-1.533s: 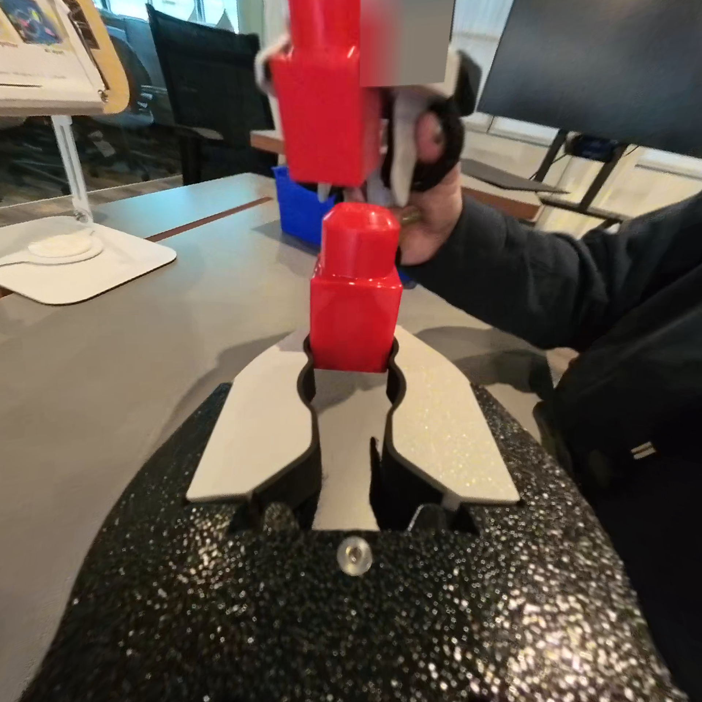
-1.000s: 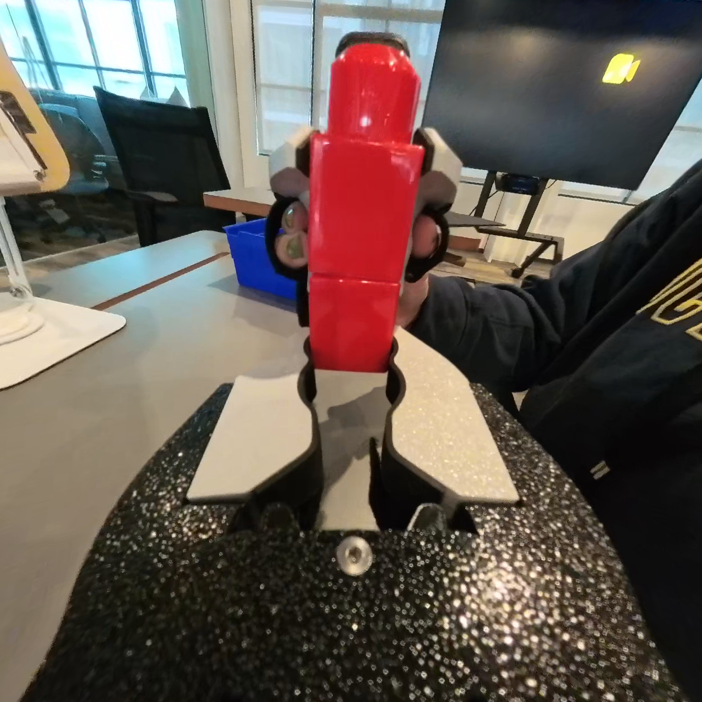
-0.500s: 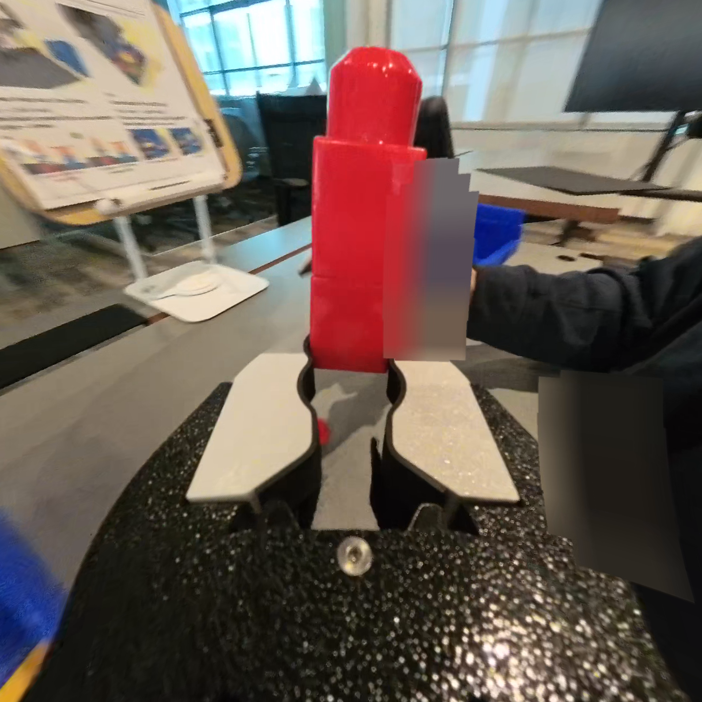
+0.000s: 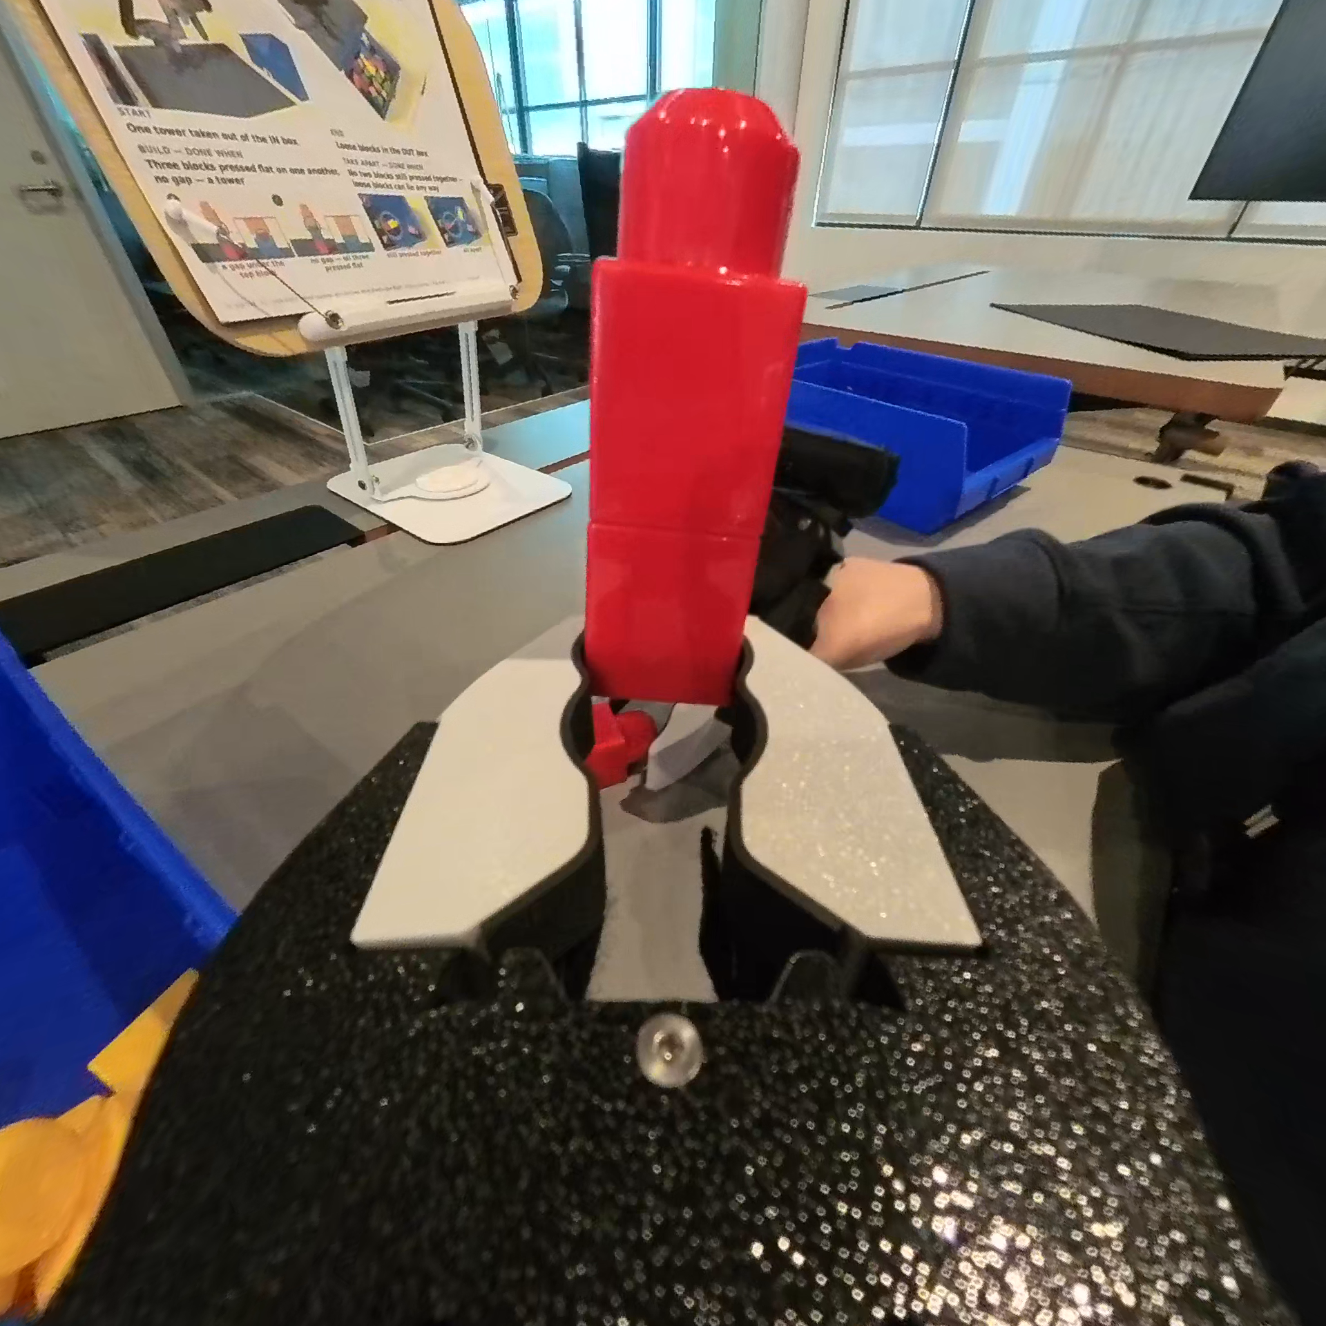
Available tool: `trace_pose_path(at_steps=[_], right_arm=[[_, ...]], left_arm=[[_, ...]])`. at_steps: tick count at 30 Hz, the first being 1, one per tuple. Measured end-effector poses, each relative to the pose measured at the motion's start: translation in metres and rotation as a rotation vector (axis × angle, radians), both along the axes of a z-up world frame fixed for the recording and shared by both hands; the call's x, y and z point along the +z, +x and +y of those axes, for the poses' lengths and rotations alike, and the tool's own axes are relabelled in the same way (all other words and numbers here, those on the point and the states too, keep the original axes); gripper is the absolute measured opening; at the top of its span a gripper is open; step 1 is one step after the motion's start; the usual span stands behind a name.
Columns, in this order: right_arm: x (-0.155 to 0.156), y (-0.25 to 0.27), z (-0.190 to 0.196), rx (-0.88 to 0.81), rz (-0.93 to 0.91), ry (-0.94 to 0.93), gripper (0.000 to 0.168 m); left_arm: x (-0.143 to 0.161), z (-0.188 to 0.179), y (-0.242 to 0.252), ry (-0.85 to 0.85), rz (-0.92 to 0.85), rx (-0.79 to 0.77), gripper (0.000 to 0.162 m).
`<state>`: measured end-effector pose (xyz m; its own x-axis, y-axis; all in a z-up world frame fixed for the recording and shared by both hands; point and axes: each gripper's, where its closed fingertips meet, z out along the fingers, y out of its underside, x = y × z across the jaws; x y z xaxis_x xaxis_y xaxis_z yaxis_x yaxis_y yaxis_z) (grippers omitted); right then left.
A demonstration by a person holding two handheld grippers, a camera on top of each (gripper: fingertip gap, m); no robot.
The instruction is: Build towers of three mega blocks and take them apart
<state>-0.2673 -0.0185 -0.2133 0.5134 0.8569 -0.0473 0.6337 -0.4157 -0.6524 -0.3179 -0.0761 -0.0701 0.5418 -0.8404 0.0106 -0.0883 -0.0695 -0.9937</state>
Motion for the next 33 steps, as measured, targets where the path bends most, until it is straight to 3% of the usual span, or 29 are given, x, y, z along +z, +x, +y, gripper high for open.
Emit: trace_pose_path(at_steps=[2,5,9,15,20,25,33], right_arm=[[-0.006,-0.002,0.004,0.005,-0.023,0.014,0.055],[-0.009,-0.007,0.009,0.009,0.017,-0.002,0.044],[0.003,-0.003,0.012,0.07,0.054,0.056,0.037],[0.101,0.066,0.006,0.267,-0.021,0.261,0.036],[0.157,0.112,-0.014,0.508,-0.464,0.353,0.036],[0.148,0.138,-0.026,0.648,-0.835,0.258,0.036],[0.131,0.142,-0.038,0.706,-0.876,0.256,0.036]], left_arm=[[0.0,0.001,0.001,-0.001,-0.005,-0.008,0.035],[-0.003,0.002,0.003,-0.003,0.003,-0.014,0.035],[-0.009,0.003,0.008,-0.011,0.022,-0.016,0.035],[-0.036,0.015,0.022,-0.047,0.227,-0.004,0.034],[-0.067,0.025,0.065,-0.057,0.431,-0.056,0.034],[-0.087,0.029,0.097,-0.022,0.607,-0.121,0.034],[-0.095,0.025,0.107,-0.025,0.687,-0.179,0.035]])
